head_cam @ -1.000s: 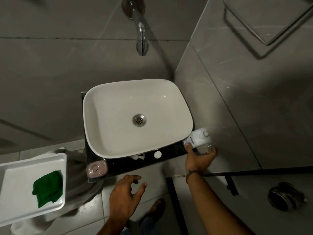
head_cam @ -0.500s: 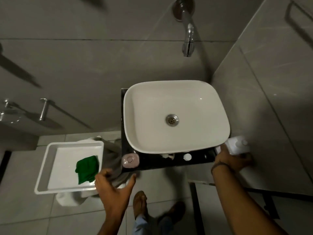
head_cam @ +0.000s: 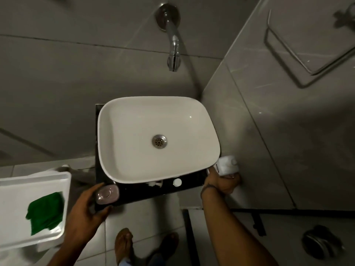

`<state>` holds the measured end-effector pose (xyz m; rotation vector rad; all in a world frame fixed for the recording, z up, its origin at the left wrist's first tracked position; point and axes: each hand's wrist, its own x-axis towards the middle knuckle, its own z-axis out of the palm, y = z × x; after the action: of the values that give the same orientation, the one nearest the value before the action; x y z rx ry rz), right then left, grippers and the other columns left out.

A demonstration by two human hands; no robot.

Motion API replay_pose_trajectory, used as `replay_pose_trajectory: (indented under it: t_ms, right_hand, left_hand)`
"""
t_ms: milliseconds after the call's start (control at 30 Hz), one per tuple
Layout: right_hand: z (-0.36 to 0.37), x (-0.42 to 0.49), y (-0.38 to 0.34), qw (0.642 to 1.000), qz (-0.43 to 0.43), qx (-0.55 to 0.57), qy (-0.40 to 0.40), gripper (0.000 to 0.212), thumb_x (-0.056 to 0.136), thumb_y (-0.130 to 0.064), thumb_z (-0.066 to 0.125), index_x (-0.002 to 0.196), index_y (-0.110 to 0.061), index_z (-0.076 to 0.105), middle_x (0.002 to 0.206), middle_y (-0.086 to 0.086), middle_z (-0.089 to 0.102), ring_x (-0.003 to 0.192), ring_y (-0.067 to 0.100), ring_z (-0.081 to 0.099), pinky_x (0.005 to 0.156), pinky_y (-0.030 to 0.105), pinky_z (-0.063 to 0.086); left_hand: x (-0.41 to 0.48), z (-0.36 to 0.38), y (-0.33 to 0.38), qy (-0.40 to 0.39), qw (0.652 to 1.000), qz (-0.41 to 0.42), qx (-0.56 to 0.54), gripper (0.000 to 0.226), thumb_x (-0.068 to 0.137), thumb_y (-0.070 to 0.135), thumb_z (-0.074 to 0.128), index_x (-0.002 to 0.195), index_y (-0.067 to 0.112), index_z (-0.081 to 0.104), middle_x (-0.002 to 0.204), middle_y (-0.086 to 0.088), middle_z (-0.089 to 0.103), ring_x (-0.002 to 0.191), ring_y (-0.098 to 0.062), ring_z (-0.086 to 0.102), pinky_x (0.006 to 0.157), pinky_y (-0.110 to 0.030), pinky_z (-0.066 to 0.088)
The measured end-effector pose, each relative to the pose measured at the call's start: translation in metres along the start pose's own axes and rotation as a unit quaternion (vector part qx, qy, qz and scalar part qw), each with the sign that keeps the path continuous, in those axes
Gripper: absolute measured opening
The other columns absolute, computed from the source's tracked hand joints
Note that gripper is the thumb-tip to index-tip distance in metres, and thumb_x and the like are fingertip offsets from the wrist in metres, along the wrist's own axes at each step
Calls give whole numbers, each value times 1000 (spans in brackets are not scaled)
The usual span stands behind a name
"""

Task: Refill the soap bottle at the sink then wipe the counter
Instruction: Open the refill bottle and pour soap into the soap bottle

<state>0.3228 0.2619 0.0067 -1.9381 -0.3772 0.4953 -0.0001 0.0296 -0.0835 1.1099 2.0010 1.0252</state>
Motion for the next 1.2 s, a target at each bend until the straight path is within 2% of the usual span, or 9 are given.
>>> replay_pose_trajectory:
  t_ms: [100,267,367,567,700,900,967,1033,1200]
  right_hand:
    - [0,-3,-6,999,15,-33,-17,75,57,-24,97,122,-11,62,123,12,67,113,37,64,95,38,51]
    - [10,-14,-9,998,50,48,5,68,56,-2,92,112,-6,55,116,15,67,99,35,68,83,43,59]
    - [15,-12,-9,992,67,104,29,69,60,8,87,115,-12,51,117,11,64,100,35,68,79,35,58]
    - [19,-6,-5,988,70,135,10,75,58,9,89,119,-19,54,117,8,65,102,32,67,88,51,60]
    - [15,3,4,991,42,127,-11,83,56,17,87,127,-9,53,120,16,69,103,35,70,88,54,61]
    - [-23,16,13,982,-133,-112,-71,104,53,2,93,143,-8,43,141,18,54,125,40,57,104,52,51]
    - [-44,24,9,917,-281,-270,-81,101,59,-5,90,147,-11,39,145,20,51,131,42,51,105,55,46]
    - [-60,36,-5,810,-417,-404,-79,88,63,-9,81,144,-16,45,142,17,51,127,42,49,101,57,42]
    - [-53,62,-60,547,-567,-604,-116,58,70,-3,69,124,-21,60,141,12,50,133,41,42,99,57,40]
  left_hand:
    - [6,3,12,7,1000,-10,10,76,69,4,99,134,27,66,129,0,71,112,-24,71,92,-10,50]
    - [7,1,24,5,999,-24,-32,75,67,-3,98,126,29,66,123,-4,71,103,25,60,86,4,43]
    - [9,0,21,2,999,-26,-30,73,66,-3,99,126,25,70,122,-6,73,99,17,64,86,4,43]
    - [10,1,19,-4,994,-53,-91,86,64,-5,99,116,55,65,121,1,73,98,23,65,86,1,48]
    - [13,3,23,-4,989,-72,-126,90,63,-4,100,114,60,63,120,0,73,99,12,69,84,3,48]
    - [12,3,24,-2,989,-72,-129,84,64,-4,99,115,53,64,119,0,72,98,28,62,85,5,46]
    - [11,3,23,1,991,-68,-119,81,65,-4,99,120,45,65,122,-3,73,98,28,62,86,5,46]
    - [11,3,22,5,992,-63,-108,80,64,-6,99,121,41,66,123,-4,72,99,27,62,87,5,46]
    - [11,-1,21,-9,994,-60,-90,80,63,-3,100,122,40,68,123,-1,72,100,10,69,86,2,48]
